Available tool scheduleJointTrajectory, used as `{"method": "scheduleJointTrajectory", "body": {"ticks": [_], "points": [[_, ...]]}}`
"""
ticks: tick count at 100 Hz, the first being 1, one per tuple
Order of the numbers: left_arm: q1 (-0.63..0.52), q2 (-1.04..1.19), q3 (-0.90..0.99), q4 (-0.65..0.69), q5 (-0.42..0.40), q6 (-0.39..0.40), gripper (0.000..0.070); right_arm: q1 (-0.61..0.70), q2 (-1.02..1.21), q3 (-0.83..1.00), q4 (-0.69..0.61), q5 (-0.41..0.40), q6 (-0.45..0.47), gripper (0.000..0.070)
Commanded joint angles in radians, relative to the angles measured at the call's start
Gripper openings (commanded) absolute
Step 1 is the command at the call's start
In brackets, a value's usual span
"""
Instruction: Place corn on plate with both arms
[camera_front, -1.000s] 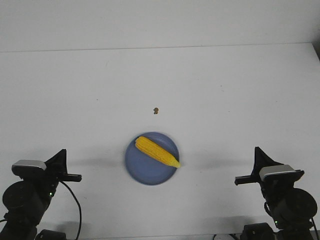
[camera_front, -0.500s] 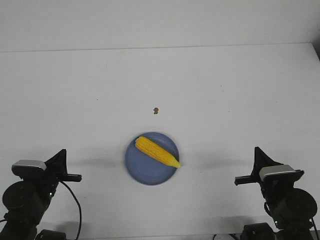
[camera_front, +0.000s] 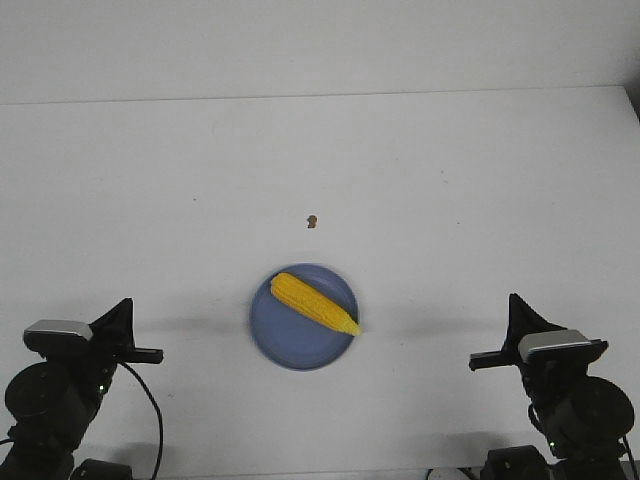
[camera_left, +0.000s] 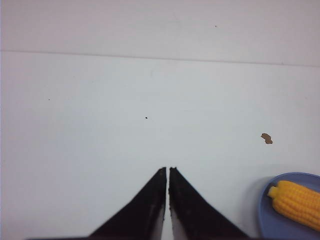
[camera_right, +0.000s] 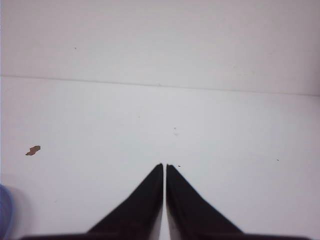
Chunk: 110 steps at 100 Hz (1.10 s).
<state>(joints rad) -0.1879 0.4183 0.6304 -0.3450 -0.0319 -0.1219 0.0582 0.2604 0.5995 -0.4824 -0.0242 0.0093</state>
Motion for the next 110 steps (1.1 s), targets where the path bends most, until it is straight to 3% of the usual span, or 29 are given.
{"method": "scheduleJointTrajectory", "body": {"ticks": [1,28,61,84,110], "points": [[-0.001,0.003,0.011,0.01,-0.006,-0.003,0.0012,0.0,0.002,0.007,0.011,0.002,0.015,0.0012],[0.004,-0.027,0.002,0.02,-0.006,0.005,0.0012,0.0,0.002,0.007,0.011,0.002,0.015,0.0013],[0.079,-0.238,-0.249,0.249,-0.006,0.005,0.0012,0.0,0.002,0.007,0.011,0.002,0.015,0.0012],[0.112,-0.418,-0.407,0.265,-0.006,0.004,0.0012,0.0,0.002,0.007,0.011,0.002,0.015,0.0013],[0.131,-0.415,-0.469,0.299,-0.006,0.01,0.0012,0.0,0.002,0.008,0.011,0.002,0.015,0.0012]]}}
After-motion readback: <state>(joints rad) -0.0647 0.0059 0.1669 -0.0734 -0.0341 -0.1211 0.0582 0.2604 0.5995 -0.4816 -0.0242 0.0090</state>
